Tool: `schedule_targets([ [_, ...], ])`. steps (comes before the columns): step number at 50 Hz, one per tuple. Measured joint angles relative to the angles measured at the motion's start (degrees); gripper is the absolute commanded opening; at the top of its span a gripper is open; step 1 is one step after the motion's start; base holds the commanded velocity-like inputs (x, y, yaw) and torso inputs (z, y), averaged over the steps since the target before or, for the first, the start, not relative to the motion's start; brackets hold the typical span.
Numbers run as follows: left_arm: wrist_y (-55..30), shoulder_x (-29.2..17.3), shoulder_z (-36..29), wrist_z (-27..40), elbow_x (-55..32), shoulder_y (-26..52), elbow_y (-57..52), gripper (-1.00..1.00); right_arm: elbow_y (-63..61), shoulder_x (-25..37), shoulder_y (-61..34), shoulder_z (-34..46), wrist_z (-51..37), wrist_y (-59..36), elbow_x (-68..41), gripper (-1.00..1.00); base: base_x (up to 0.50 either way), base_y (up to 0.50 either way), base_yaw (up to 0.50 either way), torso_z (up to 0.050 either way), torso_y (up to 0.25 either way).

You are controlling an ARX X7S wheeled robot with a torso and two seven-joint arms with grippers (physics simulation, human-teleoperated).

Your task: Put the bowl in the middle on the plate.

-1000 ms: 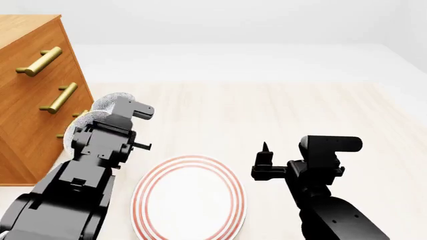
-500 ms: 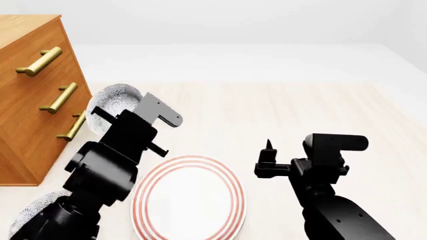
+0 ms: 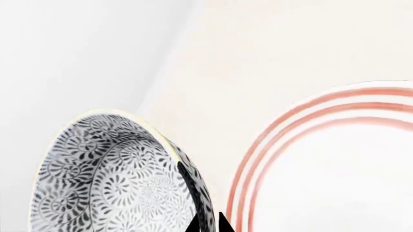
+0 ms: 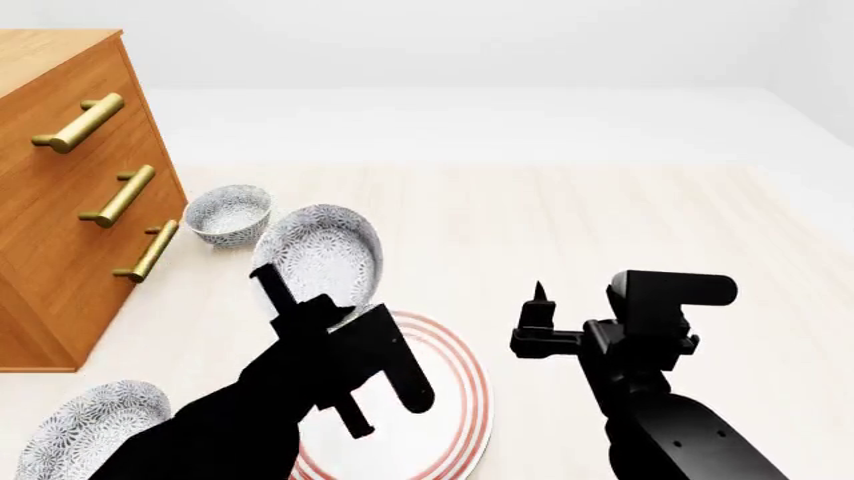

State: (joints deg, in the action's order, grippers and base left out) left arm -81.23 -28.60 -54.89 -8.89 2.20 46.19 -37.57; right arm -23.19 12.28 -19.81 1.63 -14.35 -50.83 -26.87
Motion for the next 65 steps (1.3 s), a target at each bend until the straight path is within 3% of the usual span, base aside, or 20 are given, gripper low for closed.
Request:
schedule_targets([
  [30,-4.42,-3.60,-11.74,-2.15,-0.06,1.75,-11.27,-1.00,0.53,0.49,0.31,0.36,-0.49,0.78,-0.77,1.00,0.00,0.00,0.00,0.000,0.000],
  [65,2.85,-2.33,-19.39,-1.55,-0.05,0.72,0.08,-1.00,0.81,0.92,0.50,0.76,-1.13,1.52,-1.69,1.00,0.00,0.00,0.00,0.000,0.001],
])
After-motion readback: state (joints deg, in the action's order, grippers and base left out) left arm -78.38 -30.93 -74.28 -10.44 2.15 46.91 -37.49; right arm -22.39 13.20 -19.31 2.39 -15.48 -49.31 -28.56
